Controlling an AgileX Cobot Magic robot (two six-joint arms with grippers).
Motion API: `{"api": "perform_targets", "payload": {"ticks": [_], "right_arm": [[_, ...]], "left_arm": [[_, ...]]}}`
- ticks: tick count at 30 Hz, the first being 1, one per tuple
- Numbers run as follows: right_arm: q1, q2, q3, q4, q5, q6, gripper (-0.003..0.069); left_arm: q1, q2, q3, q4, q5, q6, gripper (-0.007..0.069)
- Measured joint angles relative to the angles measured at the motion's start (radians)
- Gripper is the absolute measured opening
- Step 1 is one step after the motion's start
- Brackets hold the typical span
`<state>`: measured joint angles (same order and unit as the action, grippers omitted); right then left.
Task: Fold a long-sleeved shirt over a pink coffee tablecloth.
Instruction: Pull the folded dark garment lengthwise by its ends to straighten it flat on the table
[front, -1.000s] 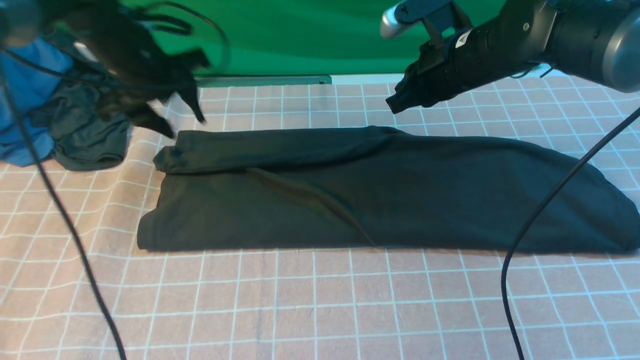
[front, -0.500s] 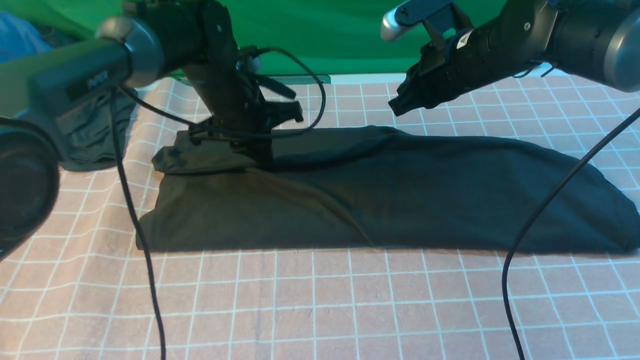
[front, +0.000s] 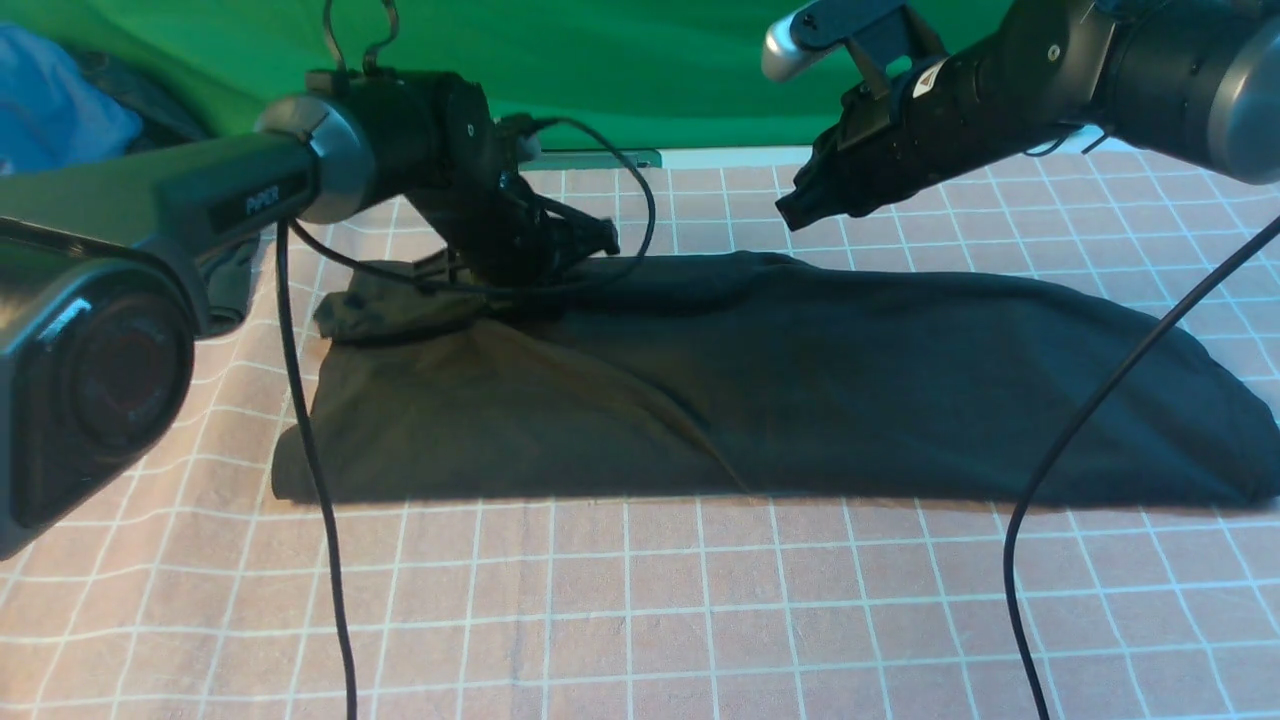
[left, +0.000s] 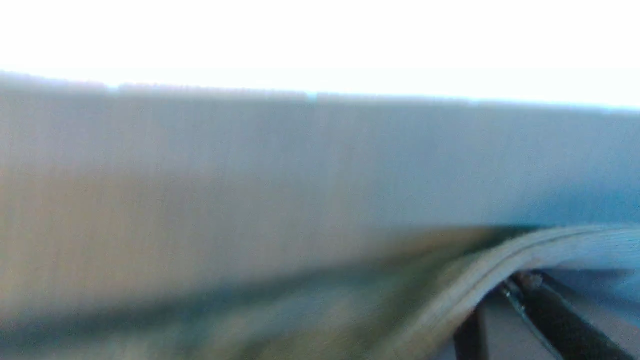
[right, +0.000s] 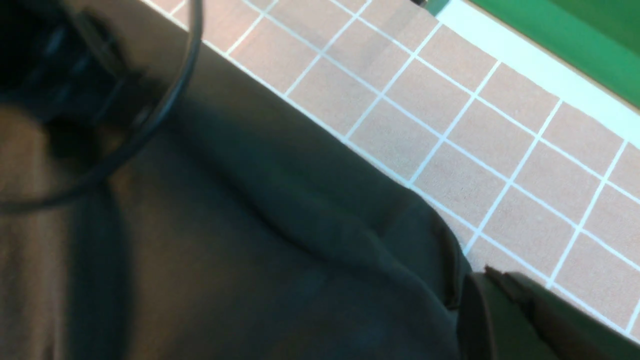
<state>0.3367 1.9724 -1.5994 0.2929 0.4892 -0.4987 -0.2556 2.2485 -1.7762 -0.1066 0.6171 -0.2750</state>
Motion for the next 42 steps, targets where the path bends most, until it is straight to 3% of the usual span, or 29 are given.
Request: {"api": "perform_targets", "payload": {"ticks": [4, 8, 11, 13, 21, 24, 29, 30, 31, 33, 42], "right_arm": [[0.000, 0.000, 0.000, 0.000, 0.000, 0.001, 0.0035], [0.000, 0.000, 0.000, -0.005, 0.022, 0.002, 0.0035], [-0.003, -0.012, 0.000, -0.075, 0.086, 0.049, 0.0035], [-0.011, -0.020, -0.004, -0.098, 0.119, 0.085, 0.0035], [-0.169, -0.079, -0.052, -0.141, 0.319, 0.153, 0.0037], [-0.216, -0.060, -0.052, -0.140, 0.353, 0.128, 0.0068], [-0.241, 0.022, -0.062, -0.139, 0.316, 0.061, 0.0242], [-0.241, 0.031, -0.063, -0.139, 0.308, 0.059, 0.0250], [-0.241, 0.067, -0.076, -0.138, 0.279, 0.051, 0.0313], [-0.241, 0.106, -0.091, -0.138, 0.255, 0.049, 0.0350], [-0.233, 0.206, -0.118, -0.138, 0.241, 0.018, 0.0382]], "left_arm": [[0.002, -0.001, -0.017, 0.006, -0.086, -0.012, 0.0013], [0.014, -0.001, -0.081, 0.024, 0.059, -0.020, 0.0013], [0.034, -0.017, -0.137, 0.047, 0.230, -0.025, 0.0013], [0.040, -0.038, -0.141, 0.049, 0.252, -0.025, 0.0013], [0.049, -0.341, -0.013, -0.014, 0.289, 0.047, 0.0013], [0.047, -0.447, 0.165, -0.066, 0.254, 0.071, 0.0013], [0.047, -0.592, 0.512, -0.127, 0.103, 0.107, 0.0013], [0.047, -0.596, 0.512, -0.128, 0.095, 0.106, 0.0013], [0.047, -0.622, 0.610, -0.130, 0.025, 0.110, 0.0013], [0.050, -0.633, 0.679, -0.130, -0.025, 0.110, 0.0013], [0.078, -0.504, 0.741, -0.130, -0.078, 0.066, 0.0013]]}}
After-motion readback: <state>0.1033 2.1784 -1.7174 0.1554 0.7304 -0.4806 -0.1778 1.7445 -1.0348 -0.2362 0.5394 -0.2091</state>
